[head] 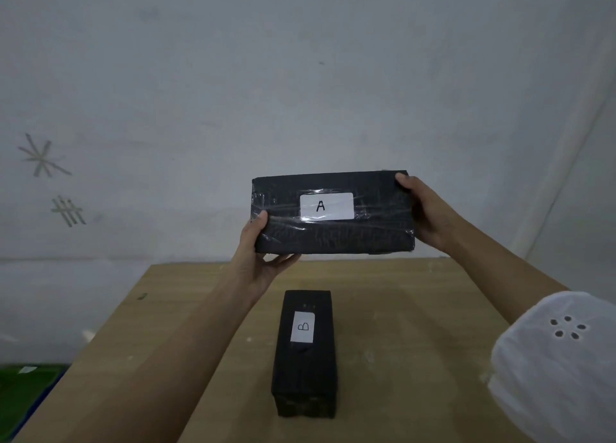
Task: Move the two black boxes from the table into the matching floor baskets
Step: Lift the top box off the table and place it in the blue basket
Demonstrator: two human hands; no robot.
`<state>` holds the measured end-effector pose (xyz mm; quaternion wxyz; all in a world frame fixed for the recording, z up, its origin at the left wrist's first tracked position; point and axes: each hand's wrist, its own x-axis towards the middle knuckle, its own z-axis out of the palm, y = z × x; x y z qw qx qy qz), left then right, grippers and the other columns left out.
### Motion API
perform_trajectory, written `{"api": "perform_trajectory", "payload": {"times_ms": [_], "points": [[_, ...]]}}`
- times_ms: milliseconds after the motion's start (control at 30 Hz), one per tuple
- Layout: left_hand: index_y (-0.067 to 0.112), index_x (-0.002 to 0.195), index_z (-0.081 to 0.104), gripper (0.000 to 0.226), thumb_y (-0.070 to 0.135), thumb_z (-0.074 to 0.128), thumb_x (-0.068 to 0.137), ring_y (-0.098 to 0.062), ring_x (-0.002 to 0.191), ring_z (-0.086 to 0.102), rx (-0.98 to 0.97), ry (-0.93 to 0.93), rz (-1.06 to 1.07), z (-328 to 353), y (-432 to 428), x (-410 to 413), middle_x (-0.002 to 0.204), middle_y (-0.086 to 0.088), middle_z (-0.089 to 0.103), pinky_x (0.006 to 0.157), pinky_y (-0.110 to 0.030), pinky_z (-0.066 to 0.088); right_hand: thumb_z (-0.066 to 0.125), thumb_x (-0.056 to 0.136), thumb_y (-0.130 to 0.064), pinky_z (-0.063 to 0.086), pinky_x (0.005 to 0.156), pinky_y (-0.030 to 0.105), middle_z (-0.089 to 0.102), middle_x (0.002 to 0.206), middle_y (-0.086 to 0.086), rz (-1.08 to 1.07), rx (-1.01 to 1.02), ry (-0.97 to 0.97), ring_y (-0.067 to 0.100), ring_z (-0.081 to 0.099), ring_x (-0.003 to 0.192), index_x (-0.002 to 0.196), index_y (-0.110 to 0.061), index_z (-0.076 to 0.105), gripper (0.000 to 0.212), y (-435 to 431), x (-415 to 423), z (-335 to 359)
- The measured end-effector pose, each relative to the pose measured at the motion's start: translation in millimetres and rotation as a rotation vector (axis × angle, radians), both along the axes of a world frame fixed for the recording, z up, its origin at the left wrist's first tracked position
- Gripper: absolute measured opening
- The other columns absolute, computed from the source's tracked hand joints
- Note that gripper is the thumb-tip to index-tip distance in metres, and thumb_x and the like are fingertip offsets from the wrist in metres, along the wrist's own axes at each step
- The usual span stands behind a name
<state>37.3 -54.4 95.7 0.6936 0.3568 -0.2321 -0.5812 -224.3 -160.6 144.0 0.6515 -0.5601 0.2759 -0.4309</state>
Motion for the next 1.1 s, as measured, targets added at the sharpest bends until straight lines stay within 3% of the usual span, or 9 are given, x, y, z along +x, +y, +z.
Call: {"api": "perform_trajectory", "payload": {"times_ms": [100, 200, 333, 433, 600, 733, 933, 1100], "points": [[0.017, 0.116, 0.052, 0.043, 0.037, 0.066, 0.08, -0.029, 0.1, 0.062, 0.03, 0.015, 0.025, -3, 0, -8, 0.118, -0.013, 0.058, 0.076, -0.052, 0.057, 0.061, 0.079, -0.055, 0.057, 0.077, 0.031, 0.068, 0.121, 0.005, -0.027, 0.048, 0.045, 0.02, 0.065, 0.109, 0.124, -0.018, 0.057, 0.058, 8, 3, -13], [0.016, 0.123, 0.05, 0.051, 0.04, 0.065, 0.081, -0.033, 0.105, 0.058, 0.101, 0.025, 0.025, -11, 2, -6, 0.122, -0.016, 0.054, 0.077, -0.052, 0.057, 0.061, 0.079, -0.054, 0.056, 0.08, 0.03, 0.065, 0.126, 0.002, -0.008, 0.102, 0.026, 0.018, 0.063, 0.113, 0.132, -0.021, 0.052, 0.063, 16, 7, -27], [0.017, 0.108, 0.055, 0.042, 0.044, 0.065, 0.078, -0.033, 0.102, 0.058, 0.186, 0.014, -0.009, -18, 14, 9, 0.115, -0.015, 0.056, 0.072, -0.049, 0.059, 0.064, 0.079, -0.051, 0.052, 0.082, 0.037, 0.072, 0.115, 0.0, -0.04, 0.212, 0.043, 0.018, 0.069, 0.102, 0.116, -0.024, 0.065, 0.046, 23, 27, -41], [0.018, 0.109, 0.055, 0.041, 0.046, 0.062, 0.08, -0.031, 0.104, 0.057, 0.197, -0.012, -0.013, -17, 28, 34, 0.116, -0.013, 0.056, 0.071, -0.047, 0.059, 0.066, 0.078, -0.049, 0.053, 0.074, 0.038, 0.076, 0.102, 0.0, -0.06, 0.306, 0.041, 0.019, 0.073, 0.089, 0.097, -0.027, 0.072, 0.03, 32, 55, -44], [0.02, 0.103, 0.06, 0.032, 0.043, 0.062, 0.082, -0.028, 0.104, 0.056, 0.185, -0.071, 0.001, -13, 62, 109, 0.114, -0.008, 0.055, 0.071, -0.051, 0.058, 0.068, 0.073, -0.05, 0.055, 0.07, 0.037, 0.076, 0.101, 0.001, -0.043, 0.356, 0.006, 0.019, 0.073, 0.087, 0.1, -0.026, 0.071, 0.036, 64, 124, -47], [0.022, 0.103, 0.061, 0.031, 0.041, 0.066, 0.079, -0.028, 0.107, 0.055, 0.204, -0.116, -0.004, -9, 108, 187, 0.116, -0.005, 0.056, 0.07, -0.049, 0.058, 0.07, 0.071, -0.049, 0.055, 0.071, 0.038, 0.076, 0.1, 0.002, -0.021, 0.394, -0.043, 0.021, 0.073, 0.086, 0.085, -0.027, 0.077, 0.027, 109, 198, -54], [0.023, 0.101, 0.058, 0.03, 0.042, 0.065, 0.08, -0.028, 0.104, 0.054, 0.285, -0.18, -0.023, -3, 183, 296, 0.112, -0.008, 0.053, 0.072, -0.045, 0.059, 0.073, 0.068, -0.048, 0.058, 0.061, 0.038, 0.077, 0.095, 0.004, -0.037, 0.457, -0.078, 0.023, 0.074, 0.082, 0.091, -0.024, 0.074, 0.033, 181, 307, -65], [0.021, 0.103, 0.057, 0.031, 0.041, 0.065, 0.08, -0.028, 0.105, 0.054, 0.293, -0.16, 0.012, -6, 218, 370, 0.113, -0.011, 0.053, 0.081, -0.047, 0.056, 0.071, 0.069, -0.05, 0.056, 0.071, 0.041, 0.076, 0.1, 0.001, -0.023, 0.415, -0.047, 0.021, 0.073, 0.087, 0.097, -0.027, 0.072, 0.036, 207, 384, -66]]}}
